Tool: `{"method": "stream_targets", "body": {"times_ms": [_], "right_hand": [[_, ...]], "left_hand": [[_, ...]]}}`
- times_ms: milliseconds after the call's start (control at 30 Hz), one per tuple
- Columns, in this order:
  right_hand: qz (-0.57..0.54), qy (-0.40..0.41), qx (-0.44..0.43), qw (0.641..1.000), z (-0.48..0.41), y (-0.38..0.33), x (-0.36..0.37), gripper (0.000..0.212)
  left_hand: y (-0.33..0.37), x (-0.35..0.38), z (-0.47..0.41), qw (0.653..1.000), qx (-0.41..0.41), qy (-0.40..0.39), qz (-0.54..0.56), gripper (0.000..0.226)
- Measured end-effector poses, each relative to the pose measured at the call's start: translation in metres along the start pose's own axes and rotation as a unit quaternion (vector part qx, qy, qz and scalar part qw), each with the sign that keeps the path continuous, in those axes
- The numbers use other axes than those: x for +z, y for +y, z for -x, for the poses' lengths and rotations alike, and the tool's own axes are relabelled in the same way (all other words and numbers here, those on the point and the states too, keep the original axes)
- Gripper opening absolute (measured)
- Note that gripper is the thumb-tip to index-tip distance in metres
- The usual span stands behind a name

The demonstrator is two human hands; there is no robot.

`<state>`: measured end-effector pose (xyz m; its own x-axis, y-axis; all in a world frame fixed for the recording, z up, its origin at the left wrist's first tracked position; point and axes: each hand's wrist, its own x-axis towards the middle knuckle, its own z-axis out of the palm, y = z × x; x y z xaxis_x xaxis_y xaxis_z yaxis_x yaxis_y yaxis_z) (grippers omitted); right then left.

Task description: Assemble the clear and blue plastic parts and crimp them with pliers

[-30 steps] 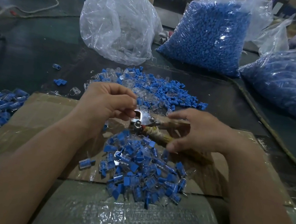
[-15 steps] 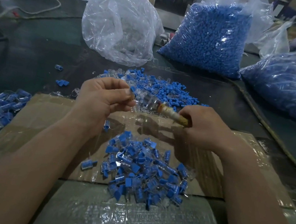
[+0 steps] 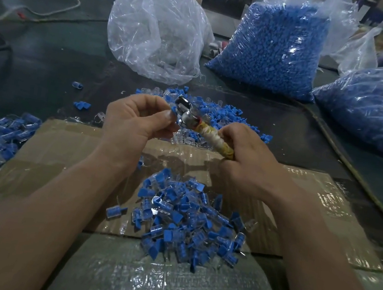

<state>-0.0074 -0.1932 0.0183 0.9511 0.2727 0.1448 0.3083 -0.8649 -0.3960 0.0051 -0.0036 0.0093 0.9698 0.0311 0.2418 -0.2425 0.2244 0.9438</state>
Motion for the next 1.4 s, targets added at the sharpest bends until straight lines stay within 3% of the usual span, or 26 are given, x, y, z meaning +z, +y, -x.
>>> {"method": "stream_targets", "body": {"times_ms": [300,467,600,833,900,967,1100,1400], "right_hand": [[-0.015,-0.021,0.014,1.0,0.003,-0.004,-0.002,0.021],[-0.017,-0.003,0.01,1.0,0.003,-0.01,-0.003,0.03],[0.0,0.009,0.002,1.0,0.002,-0.013,-0.001,0.025],[-0.003,-0.05,0.033,0.998,0.004,0.008,-0.012,0.02],[0.016,-0.064,0.046,0.997,0.003,0.015,-0.015,0.02],[0.029,-0.084,0.049,0.995,0.003,0.019,-0.015,0.027],[0.042,-0.131,0.061,0.989,0.003,0.017,-0.012,0.052],[0.034,-0.156,0.087,0.983,0.002,0.017,-0.008,0.066]], "left_hand": [[-0.002,-0.001,0.0,0.999,0.027,-0.005,-0.04,0.021],[-0.003,-0.001,0.001,0.996,0.054,0.008,-0.072,0.023],[-0.002,-0.004,0.001,0.996,0.061,0.01,-0.065,0.02],[0.006,-0.008,-0.004,0.994,-0.002,0.08,-0.079,0.022],[0.014,-0.017,-0.006,0.995,-0.047,0.027,-0.087,0.019],[0.02,-0.023,-0.007,0.986,-0.091,-0.093,-0.104,0.006],[0.023,-0.025,-0.003,0.941,-0.127,-0.264,-0.167,0.024],[0.018,-0.023,0.004,0.904,-0.13,-0.354,-0.202,0.029]]}}
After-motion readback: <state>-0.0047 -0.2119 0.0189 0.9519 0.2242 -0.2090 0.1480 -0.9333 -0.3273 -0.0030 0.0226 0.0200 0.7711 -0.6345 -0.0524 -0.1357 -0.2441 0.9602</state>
